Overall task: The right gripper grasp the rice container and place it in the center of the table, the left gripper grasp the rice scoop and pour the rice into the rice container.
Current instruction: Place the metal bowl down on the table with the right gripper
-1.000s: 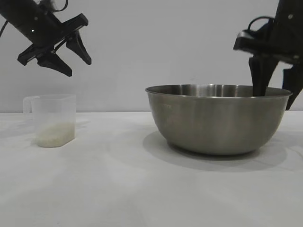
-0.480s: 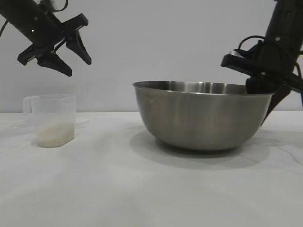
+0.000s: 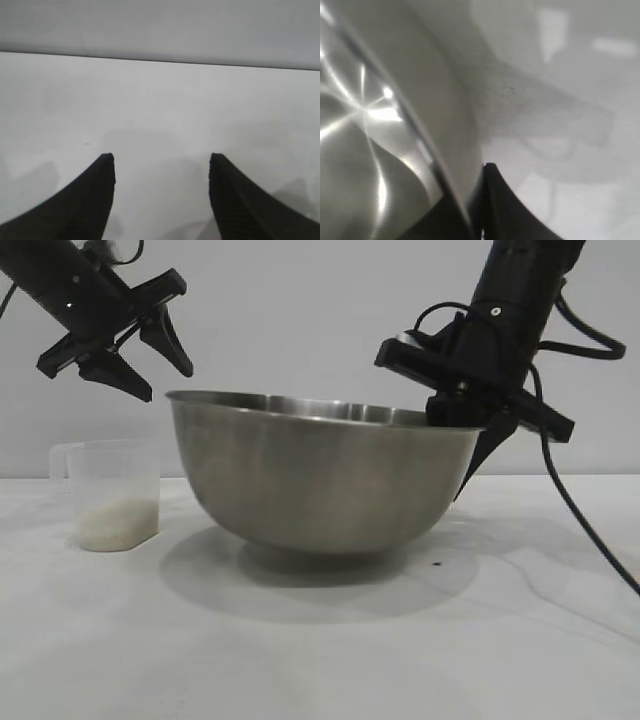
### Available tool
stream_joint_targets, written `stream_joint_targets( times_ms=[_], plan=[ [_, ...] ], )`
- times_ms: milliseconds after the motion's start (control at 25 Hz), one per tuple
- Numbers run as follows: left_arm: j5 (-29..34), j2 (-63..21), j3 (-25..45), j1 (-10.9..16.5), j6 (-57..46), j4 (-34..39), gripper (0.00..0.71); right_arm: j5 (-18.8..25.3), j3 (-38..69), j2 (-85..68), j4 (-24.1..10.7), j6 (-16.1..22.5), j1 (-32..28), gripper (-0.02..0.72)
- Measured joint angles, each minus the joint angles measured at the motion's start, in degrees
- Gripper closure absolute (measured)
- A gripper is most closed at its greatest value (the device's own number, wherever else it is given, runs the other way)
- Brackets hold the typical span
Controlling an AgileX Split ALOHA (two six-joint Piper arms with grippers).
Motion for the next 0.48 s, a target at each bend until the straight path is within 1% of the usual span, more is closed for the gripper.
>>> stream_joint_targets(
  times_ms=[80,160,200,280,320,480],
  plan=[
    [0.26,0.00,0.00,0.00,0.00,0.00,0.296,-0.32,0.00,0.00,-0.11,0.00,0.00,0.451],
    [0.39,0.00,0.00,0.00,0.11,0.00,0.296,-0.32,0.00,0.00,-1.40,0.00,0.00,0.329],
    [0.55,0.00,0.00,0.00,0.11,0.00,0.296,0.20,-0.26,0.00,-2.36,0.00,0.00,0.270],
    [0.53,0.00,0.00,0.00,0.11,0.00,0.296,1.72,-1.15,0.00,-5.38,0.00,0.00,0.180],
    [0.53,0.00,0.00,0.00,0.11,0.00,0.296,2.34,-1.85,-0.23,-7.44,0.00,0.00,0.151],
    [0.71,0.00,0.00,0.00,0.11,0.00,0.296,2.93,-5.58,-2.13,-11.52,0.00,0.00,0.158]
  ],
)
